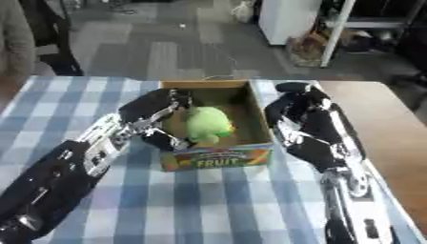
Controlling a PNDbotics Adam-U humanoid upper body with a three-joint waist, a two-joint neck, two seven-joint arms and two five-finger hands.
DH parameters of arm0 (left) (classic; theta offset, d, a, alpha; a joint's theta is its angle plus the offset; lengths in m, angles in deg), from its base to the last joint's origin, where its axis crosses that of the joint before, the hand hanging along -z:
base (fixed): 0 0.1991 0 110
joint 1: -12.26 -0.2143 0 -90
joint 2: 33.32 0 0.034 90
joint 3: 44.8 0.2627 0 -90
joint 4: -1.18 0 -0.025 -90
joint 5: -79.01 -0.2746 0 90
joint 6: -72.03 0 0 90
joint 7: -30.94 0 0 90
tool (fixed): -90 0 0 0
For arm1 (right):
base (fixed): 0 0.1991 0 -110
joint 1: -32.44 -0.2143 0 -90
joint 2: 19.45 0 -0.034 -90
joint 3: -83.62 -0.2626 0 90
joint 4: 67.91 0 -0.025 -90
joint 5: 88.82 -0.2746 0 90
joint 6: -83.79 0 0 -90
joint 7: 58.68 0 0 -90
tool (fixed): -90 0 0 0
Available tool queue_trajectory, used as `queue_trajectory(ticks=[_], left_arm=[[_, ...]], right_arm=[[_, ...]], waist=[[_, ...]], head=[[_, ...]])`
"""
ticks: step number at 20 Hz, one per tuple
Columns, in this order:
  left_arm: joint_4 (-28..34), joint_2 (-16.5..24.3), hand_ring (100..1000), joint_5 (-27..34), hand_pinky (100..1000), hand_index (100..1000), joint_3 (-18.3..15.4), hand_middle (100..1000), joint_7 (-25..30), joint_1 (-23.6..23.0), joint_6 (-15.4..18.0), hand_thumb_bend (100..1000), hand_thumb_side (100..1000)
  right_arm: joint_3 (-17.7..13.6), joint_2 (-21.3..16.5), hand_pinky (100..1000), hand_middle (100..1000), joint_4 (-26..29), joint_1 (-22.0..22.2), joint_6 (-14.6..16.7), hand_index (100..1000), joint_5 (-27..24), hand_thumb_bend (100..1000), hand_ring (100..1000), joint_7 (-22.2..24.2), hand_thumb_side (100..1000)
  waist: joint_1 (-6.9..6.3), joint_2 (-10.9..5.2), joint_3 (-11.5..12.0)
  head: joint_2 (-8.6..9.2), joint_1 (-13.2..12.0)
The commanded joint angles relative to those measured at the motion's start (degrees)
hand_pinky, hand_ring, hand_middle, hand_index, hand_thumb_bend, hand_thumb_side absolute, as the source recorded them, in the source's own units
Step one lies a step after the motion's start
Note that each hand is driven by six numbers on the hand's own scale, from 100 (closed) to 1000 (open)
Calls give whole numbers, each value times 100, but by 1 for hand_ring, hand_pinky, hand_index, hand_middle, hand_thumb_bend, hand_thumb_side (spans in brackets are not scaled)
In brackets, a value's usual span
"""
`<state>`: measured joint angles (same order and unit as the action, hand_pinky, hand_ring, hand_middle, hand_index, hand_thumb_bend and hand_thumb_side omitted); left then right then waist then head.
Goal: Pick up objects on the table and place them in the box.
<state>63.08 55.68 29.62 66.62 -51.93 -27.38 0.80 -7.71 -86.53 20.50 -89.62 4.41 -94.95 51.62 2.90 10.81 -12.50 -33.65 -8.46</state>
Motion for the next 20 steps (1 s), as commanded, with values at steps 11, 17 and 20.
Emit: queue_trajectory(ticks=[11, 17, 20], left_arm=[[1343, 201, 703, 1946, 649, 856, -125, 751, 345, 13, -345, 100, 556], [3172, 668, 595, 4849, 535, 808, -410, 649, 231, -381, -1177, 100, 642], [3879, 897, 572, 6109, 507, 790, -677, 619, 62, -819, -1468, 100, 647]], right_arm=[[-41, -45, 587, 464, 73, -53, -1, 711, -35, 286, 583, -12, 100], [-95, -86, 587, 465, 90, -26, -1, 711, -28, 289, 582, -60, 100], [-124, -123, 587, 465, 93, -2, -3, 710, -19, 289, 582, -91, 100]], waist=[[-7, -94, 84], [-1, -148, 246], [-8, -171, 339]], head=[[37, 61], [12, 193], [1, 268]])
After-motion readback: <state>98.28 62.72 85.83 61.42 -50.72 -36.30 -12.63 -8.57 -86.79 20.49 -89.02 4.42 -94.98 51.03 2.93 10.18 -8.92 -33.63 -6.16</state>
